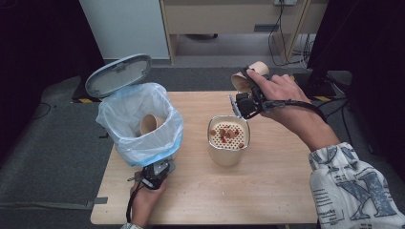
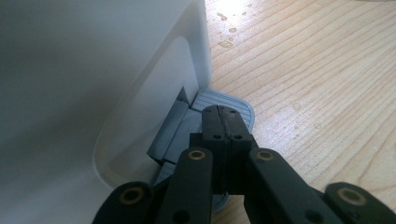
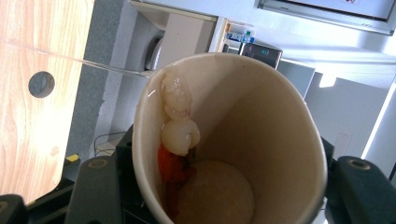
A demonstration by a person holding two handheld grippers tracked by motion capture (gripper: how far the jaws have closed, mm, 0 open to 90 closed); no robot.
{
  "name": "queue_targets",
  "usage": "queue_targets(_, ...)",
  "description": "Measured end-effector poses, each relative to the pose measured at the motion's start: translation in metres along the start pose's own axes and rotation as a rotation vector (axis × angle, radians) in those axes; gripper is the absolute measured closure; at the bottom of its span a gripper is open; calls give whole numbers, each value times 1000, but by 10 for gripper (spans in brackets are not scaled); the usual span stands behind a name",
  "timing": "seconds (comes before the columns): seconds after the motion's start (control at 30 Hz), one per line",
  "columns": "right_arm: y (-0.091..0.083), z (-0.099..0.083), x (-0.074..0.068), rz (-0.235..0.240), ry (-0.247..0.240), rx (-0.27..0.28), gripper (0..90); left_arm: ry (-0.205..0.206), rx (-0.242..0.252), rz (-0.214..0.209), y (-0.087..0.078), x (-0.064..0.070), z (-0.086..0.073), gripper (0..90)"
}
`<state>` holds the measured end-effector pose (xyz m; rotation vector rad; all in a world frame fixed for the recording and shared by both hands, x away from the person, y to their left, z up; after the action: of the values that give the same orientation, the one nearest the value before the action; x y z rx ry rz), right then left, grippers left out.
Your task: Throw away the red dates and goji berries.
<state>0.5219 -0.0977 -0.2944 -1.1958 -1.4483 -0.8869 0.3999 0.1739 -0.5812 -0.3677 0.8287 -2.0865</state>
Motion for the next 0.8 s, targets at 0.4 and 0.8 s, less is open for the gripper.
queue_targets(0.4, -1, 1, 1, -5, -11, 3, 374, 1, 0, 0, 0, 0, 0, 890)
queue_targets(0.8, -1, 1, 3, -11, -21, 2, 374, 0, 0, 0, 0, 0, 0, 890)
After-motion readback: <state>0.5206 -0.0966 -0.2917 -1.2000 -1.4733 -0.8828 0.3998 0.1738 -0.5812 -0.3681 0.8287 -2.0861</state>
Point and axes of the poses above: each handheld gripper's, and its own axes: y roughly forward along the jaws, z roughly out of its top, x roughly to its right, the point moved 9 cm from there along y, roughly forward along the jaws, and after that the axes turned 10 degrees about -z, right-handed, at the moved point
